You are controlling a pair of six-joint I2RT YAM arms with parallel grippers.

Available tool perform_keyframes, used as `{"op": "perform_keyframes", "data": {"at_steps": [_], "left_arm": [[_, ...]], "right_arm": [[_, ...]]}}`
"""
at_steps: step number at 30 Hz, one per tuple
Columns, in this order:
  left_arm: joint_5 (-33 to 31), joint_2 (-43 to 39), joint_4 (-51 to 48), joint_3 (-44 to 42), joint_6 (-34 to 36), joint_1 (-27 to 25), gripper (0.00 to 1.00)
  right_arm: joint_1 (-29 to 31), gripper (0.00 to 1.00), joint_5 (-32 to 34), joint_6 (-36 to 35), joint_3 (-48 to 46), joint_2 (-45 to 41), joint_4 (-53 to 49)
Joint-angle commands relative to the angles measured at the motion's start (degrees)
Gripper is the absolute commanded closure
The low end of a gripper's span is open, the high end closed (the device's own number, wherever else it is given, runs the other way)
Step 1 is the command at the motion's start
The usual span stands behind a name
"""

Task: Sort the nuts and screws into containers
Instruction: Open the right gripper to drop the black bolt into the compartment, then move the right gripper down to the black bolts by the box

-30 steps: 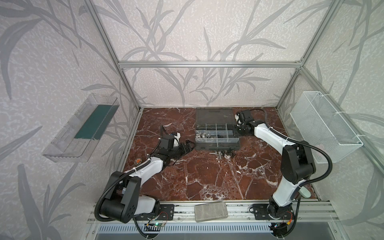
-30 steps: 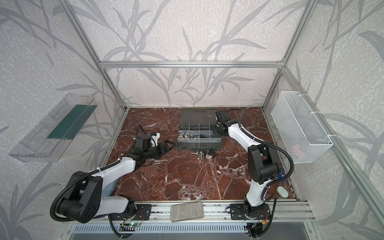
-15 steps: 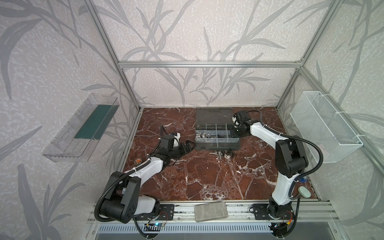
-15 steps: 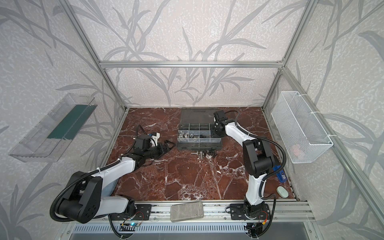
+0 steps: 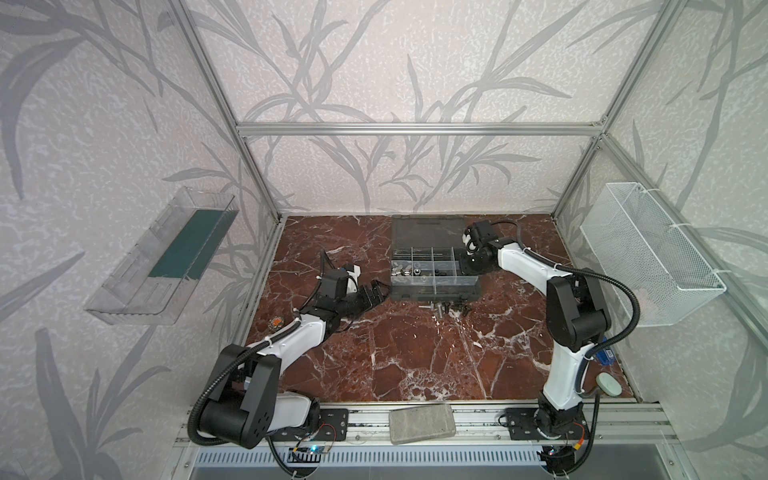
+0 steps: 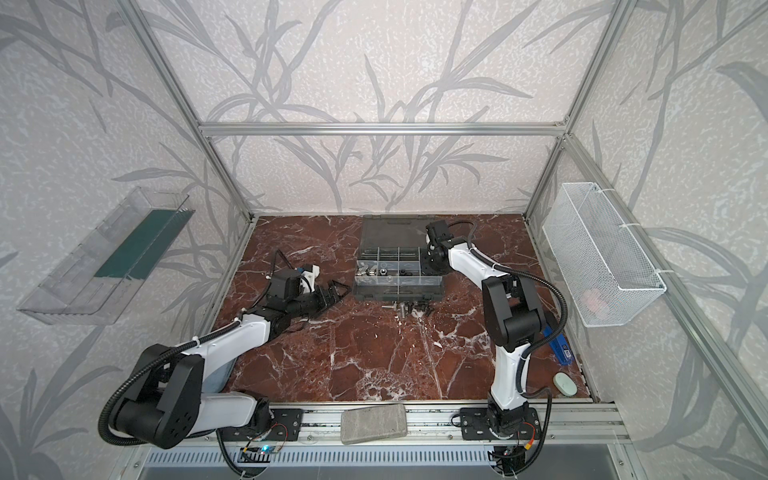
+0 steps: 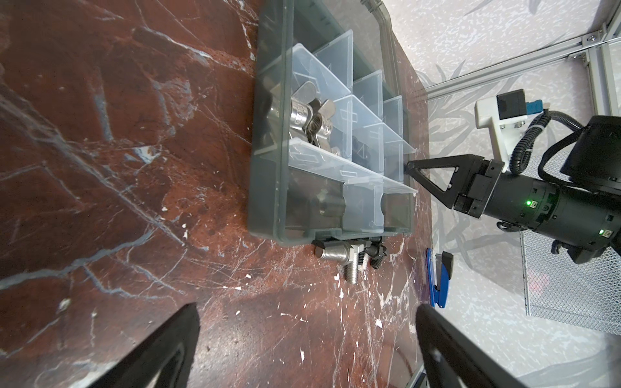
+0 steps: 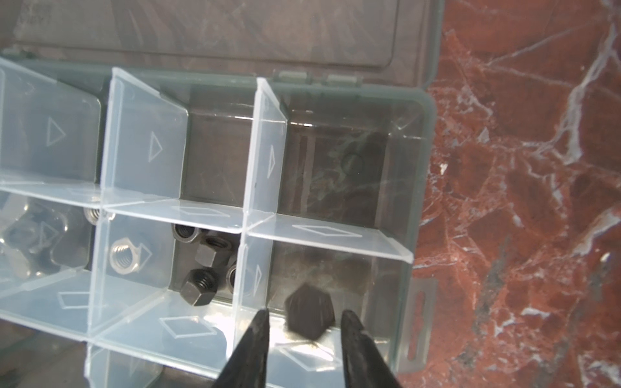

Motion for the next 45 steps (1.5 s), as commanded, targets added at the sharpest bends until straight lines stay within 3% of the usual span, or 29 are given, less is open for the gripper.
{"op": "perform_keyframes", "data": {"at_steps": [1,7,21,29,45], "left_arm": [[-0.62,-1.61,-0.28,0.16,0.47,-0.05,0.02],[-0.7,-2.0,-0.48,0.12,0.56,-0.05,0.02],[-0.27,-1.26,-0.02,0.6,0.39,-0.05,0.02],[0.0,-0.99,0.13,0.45,0.47,-0.05,0.02],[-0.61,-1.35,-0.23,0.21,0.65,-0.05,0.02]], "right_arm": [[-0.16,0.56,-0.6,-0.6,1.58,-1.54,-1.58],[-0.07,0.51,-1.11,-1.8,-1.9,-7.43,-1.88],[2.28,0.49,-1.45,3.43,-25.46,-29.19,0.08],[5.62,0.49,-0.96,6.84,-32.18,-29.32,2.82],[6.79,0.49,2.92,15.71,-34.32,-22.51,10.19]]}}
